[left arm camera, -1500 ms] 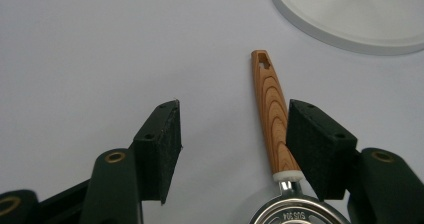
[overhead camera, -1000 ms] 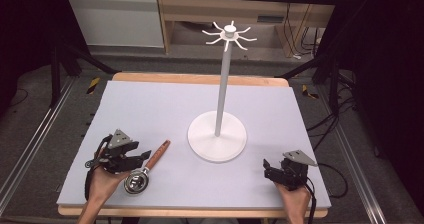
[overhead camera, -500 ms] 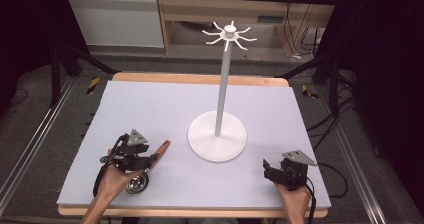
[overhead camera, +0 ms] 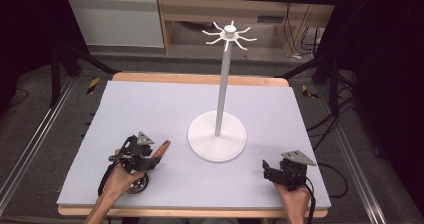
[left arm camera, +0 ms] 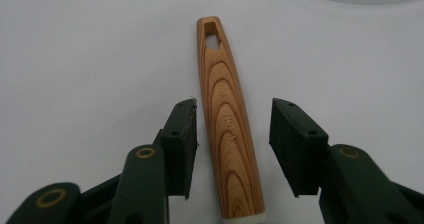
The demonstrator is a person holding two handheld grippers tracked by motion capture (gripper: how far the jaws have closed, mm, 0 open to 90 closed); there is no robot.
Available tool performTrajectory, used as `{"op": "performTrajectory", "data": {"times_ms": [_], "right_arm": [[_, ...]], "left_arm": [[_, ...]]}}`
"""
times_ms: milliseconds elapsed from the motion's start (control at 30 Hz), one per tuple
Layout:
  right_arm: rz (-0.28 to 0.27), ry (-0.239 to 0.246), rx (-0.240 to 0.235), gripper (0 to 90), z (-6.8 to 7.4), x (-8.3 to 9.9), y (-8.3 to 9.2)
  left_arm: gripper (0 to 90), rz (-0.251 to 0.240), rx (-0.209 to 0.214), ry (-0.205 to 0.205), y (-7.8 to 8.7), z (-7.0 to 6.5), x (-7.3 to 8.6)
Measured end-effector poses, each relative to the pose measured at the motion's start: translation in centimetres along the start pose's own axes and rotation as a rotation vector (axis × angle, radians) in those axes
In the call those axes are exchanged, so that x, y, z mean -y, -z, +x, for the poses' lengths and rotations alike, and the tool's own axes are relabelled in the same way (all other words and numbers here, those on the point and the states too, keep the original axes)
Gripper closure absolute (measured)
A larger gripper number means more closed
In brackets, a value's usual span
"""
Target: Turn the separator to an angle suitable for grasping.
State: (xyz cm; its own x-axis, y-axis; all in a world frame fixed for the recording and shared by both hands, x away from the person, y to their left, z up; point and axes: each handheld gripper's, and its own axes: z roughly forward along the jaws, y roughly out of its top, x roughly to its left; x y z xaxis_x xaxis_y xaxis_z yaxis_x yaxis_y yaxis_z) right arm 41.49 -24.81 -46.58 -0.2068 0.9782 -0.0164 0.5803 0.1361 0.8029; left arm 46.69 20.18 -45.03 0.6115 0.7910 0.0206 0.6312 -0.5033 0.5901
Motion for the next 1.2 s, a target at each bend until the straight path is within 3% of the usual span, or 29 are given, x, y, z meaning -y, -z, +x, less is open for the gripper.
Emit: {"op": "performTrajectory", "data": {"times_ms": [267, 433, 567, 700, 900, 1200], "right_arm": [[0.009, -0.001, -0.009, 12.9, 0.0, 0.0, -0.2], [0.005, -0.003, -0.007, 12.9, 0.0, 0.1, 0.0], [0.012, -0.01, -0.009, 12.9, -0.1, 0.1, -0.1], [0.011, -0.006, -0.009, 12.9, 0.0, 0.0, -0.1], [0.013, -0.003, -0.007, 12.9, 0.0, 0.0, -0.2], [0.015, -0.004, -0.01, 12.9, -0.1, 0.1, -0.2]], "left_arm": [[57.8, 0.043, -0.004, 0.002, -0.6, 0.1, 0.0], [62.9, 0.049, 0.007, 0.051, -1.1, 0.3, 0.2], [63.5, 0.051, 0.001, 0.065, -1.1, 0.3, 0.2], [64.2, 0.064, -0.015, 0.056, -1.2, 0.0, 0.0], [66.3, 0.076, 0.018, 0.052, -0.8, 0.7, 0.1], [65.7, 0.094, 0.023, 0.004, -0.4, 1.0, 0.5]]}}
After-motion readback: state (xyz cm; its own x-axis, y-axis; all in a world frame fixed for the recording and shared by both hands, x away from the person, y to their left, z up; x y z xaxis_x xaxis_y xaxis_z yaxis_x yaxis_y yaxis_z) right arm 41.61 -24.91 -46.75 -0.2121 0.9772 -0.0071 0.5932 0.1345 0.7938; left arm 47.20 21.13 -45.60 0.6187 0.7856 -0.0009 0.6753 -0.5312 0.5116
